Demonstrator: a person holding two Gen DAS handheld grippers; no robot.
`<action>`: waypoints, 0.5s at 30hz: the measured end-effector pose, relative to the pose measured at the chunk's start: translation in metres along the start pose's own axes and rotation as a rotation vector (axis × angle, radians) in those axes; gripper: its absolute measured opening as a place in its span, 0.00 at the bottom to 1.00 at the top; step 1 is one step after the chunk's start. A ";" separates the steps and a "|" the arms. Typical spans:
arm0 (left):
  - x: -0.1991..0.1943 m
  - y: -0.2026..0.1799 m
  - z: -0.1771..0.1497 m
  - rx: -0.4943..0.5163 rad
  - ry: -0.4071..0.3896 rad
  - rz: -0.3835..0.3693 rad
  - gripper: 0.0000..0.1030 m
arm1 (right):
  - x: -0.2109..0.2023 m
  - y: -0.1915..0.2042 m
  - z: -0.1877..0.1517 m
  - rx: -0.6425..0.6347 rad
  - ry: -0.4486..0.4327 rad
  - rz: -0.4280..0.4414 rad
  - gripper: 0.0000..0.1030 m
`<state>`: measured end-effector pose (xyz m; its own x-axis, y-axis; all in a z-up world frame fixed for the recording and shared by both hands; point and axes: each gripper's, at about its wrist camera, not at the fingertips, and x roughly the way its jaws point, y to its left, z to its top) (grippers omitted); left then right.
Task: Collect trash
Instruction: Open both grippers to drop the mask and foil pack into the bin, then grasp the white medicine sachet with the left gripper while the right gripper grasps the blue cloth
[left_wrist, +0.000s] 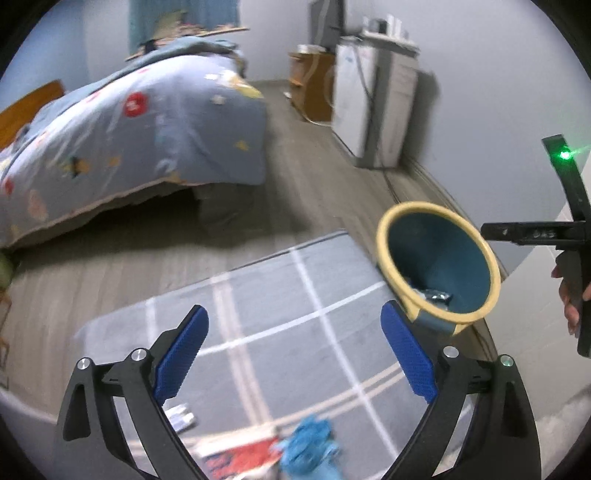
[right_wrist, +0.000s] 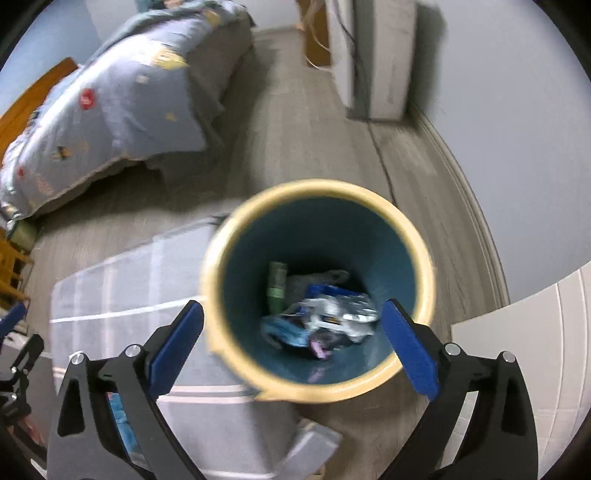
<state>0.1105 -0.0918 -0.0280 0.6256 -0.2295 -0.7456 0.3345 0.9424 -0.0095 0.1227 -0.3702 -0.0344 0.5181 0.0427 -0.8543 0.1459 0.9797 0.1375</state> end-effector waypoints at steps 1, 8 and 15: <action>-0.014 0.012 -0.004 -0.008 -0.017 0.024 0.91 | -0.010 0.013 -0.001 -0.014 -0.021 0.007 0.95; -0.065 0.090 -0.041 -0.168 -0.072 0.134 0.93 | -0.030 0.089 -0.033 -0.007 -0.021 0.081 0.95; -0.066 0.148 -0.085 -0.277 -0.018 0.178 0.93 | 0.012 0.163 -0.086 -0.074 0.068 0.117 0.95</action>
<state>0.0589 0.0832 -0.0363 0.6700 -0.0576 -0.7402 0.0159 0.9979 -0.0632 0.0805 -0.1936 -0.0655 0.4695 0.1685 -0.8667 0.0242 0.9788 0.2034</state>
